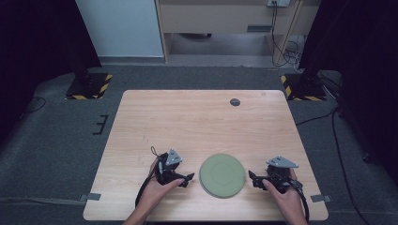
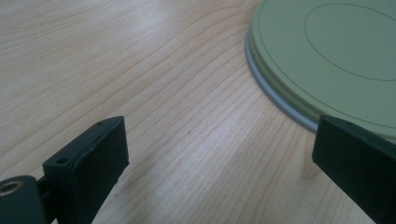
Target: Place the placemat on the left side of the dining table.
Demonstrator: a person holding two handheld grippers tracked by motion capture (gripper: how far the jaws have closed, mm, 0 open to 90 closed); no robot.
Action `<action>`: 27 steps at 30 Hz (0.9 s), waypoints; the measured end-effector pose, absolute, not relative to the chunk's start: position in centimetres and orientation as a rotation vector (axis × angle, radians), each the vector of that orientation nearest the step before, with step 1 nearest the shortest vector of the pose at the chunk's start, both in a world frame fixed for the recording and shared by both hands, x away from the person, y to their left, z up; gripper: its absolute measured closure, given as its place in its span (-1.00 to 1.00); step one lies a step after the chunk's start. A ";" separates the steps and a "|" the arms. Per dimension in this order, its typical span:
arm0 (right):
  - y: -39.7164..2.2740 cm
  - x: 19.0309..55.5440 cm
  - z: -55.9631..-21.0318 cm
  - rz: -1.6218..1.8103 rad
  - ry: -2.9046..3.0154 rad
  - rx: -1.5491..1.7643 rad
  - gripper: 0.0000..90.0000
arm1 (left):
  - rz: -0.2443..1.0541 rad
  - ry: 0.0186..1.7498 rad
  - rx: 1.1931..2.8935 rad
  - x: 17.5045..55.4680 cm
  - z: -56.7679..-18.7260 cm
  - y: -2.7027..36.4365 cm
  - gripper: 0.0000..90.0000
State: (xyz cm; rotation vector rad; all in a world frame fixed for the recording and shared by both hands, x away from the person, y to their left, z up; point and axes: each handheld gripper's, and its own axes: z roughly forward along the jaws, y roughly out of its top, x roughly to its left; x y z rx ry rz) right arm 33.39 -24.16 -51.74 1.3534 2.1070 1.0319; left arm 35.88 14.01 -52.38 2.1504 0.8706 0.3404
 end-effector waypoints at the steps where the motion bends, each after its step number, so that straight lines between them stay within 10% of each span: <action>1: -24.2 33.4 -51.7 1.032 2.107 1.353 -0.92 | 0.340 0.871 2.150 35.9 -52.4 14.0 -0.94; 27: -22.9 33.0 -52.5 0.981 2.211 1.289 -0.89 | 0.321 0.798 2.203 34.8 -52.6 11.3 -0.94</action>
